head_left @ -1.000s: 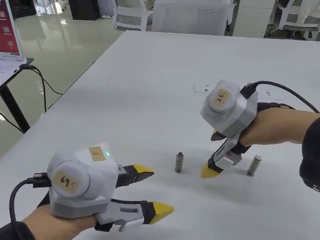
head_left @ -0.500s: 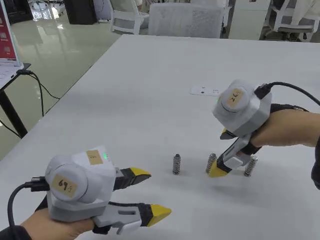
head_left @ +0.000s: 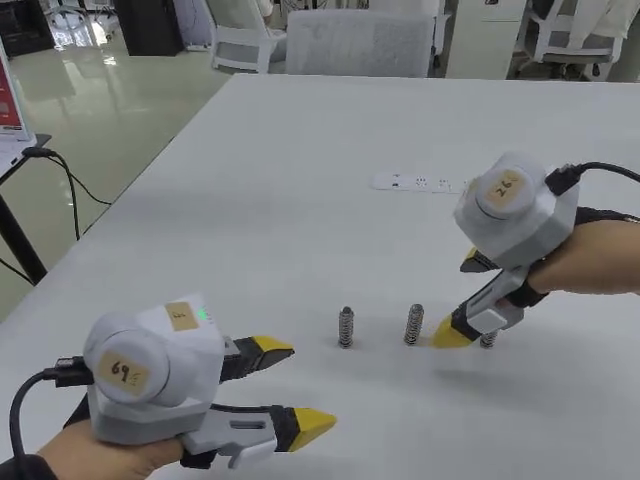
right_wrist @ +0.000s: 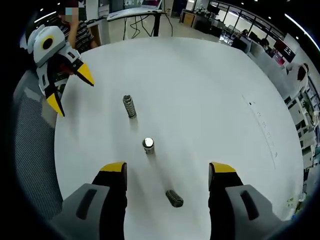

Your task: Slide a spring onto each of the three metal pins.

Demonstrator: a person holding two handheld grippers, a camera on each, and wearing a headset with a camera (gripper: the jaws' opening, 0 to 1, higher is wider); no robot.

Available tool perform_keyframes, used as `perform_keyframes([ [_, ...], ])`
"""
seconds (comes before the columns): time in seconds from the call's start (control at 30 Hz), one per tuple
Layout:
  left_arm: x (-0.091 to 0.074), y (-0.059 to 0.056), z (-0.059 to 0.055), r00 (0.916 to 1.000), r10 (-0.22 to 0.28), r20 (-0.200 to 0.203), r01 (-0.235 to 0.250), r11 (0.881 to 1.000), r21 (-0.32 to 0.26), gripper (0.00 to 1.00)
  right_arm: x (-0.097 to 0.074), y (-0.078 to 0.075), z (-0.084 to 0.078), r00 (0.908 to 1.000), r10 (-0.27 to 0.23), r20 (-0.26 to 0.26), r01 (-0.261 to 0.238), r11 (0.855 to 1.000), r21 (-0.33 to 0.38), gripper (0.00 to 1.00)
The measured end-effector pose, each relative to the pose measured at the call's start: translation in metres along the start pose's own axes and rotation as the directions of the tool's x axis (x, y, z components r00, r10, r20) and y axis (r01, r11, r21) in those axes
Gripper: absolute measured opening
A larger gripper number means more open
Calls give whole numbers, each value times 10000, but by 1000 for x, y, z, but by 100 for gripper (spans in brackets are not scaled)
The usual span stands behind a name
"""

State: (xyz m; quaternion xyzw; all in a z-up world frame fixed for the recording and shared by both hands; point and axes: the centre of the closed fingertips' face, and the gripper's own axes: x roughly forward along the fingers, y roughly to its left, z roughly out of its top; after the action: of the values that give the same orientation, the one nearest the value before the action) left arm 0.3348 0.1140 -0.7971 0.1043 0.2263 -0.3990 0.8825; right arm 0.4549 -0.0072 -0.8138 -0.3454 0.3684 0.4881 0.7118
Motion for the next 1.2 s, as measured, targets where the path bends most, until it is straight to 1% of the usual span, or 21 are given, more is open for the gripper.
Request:
perform_keyframes([
  [0.27, 0, 0, 0, 10000, 43, -3, -43, 10000, -8, 42, -12, 2, -8, 9992, -299, 275, 289, 9989, 368, 65],
  [0.57, -1, 1, 1, 10000, 78, 33, -78, 10000, -40, 42, -22, 1, -22, 9970, -607, 479, 569, 9953, 785, 65],
  [0.8, -1, 1, 1, 9999, 83, 58, -83, 10000, -40, 43, -26, 7, -34, 9957, -707, 595, 638, 9918, 1107, 66],
  [0.9, -1, 1, 1, 9999, 84, 83, -84, 9999, -60, 43, -28, 6, -39, 9946, -791, 677, 699, 9891, 1293, 66],
  [1.03, -1, 1, 2, 9999, 97, 120, -96, 9999, -89, 43, -32, 7, -41, 9924, -900, 835, 772, 9863, 1459, 66],
  [1.13, -1, 1, 2, 9999, 99, 129, -98, 9999, -107, 43, -35, 11, -42, 9903, -895, 1062, 709, 9832, 1681, 66],
  [1.2, -1, 1, 2, 9999, 95, 125, -94, 9999, -102, 43, -36, 13, -44, 9896, -941, 1086, 748, 9827, 1692, 66],
])
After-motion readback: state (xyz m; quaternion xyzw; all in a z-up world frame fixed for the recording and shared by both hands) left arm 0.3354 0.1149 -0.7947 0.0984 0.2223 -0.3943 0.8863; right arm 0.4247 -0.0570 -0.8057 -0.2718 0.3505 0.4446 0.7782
